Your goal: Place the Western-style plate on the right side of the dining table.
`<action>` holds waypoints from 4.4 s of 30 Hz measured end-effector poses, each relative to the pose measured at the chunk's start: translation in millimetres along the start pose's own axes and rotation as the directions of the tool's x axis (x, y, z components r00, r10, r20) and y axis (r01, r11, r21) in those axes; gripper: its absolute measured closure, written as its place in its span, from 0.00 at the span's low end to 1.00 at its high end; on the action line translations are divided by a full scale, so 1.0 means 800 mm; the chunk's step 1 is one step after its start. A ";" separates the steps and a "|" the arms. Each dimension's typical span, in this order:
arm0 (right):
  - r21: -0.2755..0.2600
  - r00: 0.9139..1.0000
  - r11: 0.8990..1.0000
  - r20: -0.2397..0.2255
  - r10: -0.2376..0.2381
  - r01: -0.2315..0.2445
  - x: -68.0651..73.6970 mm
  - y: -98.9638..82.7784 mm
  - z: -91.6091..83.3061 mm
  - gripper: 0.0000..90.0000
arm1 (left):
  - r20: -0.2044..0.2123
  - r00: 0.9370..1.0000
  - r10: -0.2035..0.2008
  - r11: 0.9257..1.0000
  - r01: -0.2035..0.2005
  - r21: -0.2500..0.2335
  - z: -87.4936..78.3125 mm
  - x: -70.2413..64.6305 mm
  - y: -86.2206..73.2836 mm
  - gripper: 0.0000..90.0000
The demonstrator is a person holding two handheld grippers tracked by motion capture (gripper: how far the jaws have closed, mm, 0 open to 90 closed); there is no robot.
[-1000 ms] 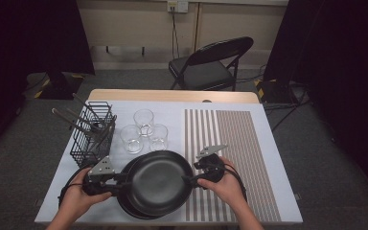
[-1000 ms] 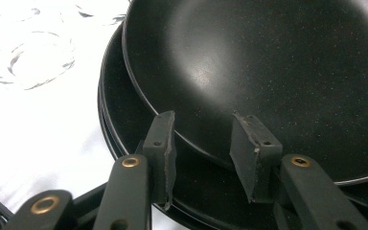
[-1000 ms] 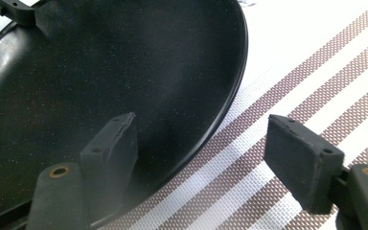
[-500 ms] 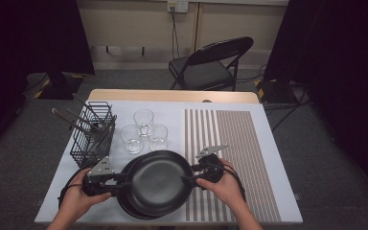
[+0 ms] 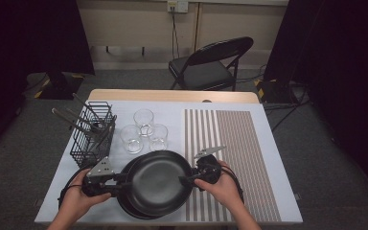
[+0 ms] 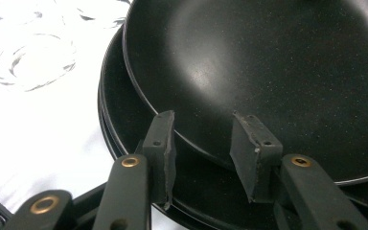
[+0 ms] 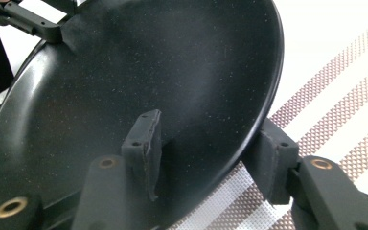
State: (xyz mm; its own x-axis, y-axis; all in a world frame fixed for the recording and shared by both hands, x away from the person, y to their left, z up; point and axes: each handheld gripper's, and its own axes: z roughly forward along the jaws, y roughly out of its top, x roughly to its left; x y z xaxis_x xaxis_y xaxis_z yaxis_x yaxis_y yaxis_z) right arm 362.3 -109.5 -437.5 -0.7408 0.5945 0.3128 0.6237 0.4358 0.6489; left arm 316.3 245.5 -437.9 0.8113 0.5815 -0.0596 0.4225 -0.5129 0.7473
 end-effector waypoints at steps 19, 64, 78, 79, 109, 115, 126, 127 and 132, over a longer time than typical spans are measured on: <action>-0.008 0.966 0.966 -0.027 0.257 -0.257 -0.007 -0.003 -0.006 0.77 | -0.004 1.000 -0.012 1.000 0.012 -0.007 0.001 -0.001 0.000 0.64; -0.074 0.767 0.765 -0.120 0.630 -0.640 -0.039 0.005 -0.040 0.91 | 0.119 0.984 -0.133 0.984 0.145 -0.100 -0.008 -0.003 0.004 0.36; -0.052 0.774 0.774 -0.095 0.626 -0.631 -0.043 0.004 -0.035 0.92 | 0.120 0.992 -0.046 0.998 0.050 -0.029 0.003 -0.003 -0.001 0.59; -0.050 0.776 0.775 -0.093 0.624 -0.630 -0.043 0.004 -0.035 0.92 | 0.114 0.993 -0.034 0.999 0.036 -0.020 0.004 -0.003 -0.001 0.60; 0.014 0.758 0.764 -0.118 0.642 -0.645 -0.035 -0.002 -0.017 0.84 | 0.126 0.992 -0.002 1.000 0.002 0.000 0.013 -0.005 0.001 0.67; 0.022 0.709 0.720 -0.159 0.687 -0.693 -0.041 -0.007 -0.016 0.87 | 0.122 0.992 -0.013 1.000 0.013 -0.001 0.014 -0.006 0.002 0.65; 0.015 0.701 0.712 -0.159 0.695 -0.702 -0.041 -0.001 -0.031 0.88 | 0.111 0.990 -0.084 0.996 0.085 -0.003 0.005 -0.007 0.008 0.31; 0.009 0.698 0.708 -0.159 0.698 -0.706 -0.042 0.000 -0.034 0.88 | 0.114 0.990 -0.086 0.996 0.087 -0.002 0.004 -0.007 0.008 0.31; -0.036 0.705 0.712 -0.178 0.686 -0.701 -0.046 0.009 -0.056 0.88 | 0.131 0.985 -0.111 0.993 0.114 -0.019 0.003 -0.007 0.008 0.24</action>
State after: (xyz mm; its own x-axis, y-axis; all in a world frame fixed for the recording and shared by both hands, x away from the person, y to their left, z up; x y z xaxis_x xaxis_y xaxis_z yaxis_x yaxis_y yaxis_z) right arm 383.1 -158.7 -413.0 -0.1389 0.5980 0.7894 0.9547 -0.1309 0.2672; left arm 315.8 237.5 -434.5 0.8055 0.5467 -0.2285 0.5046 -0.4307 0.7483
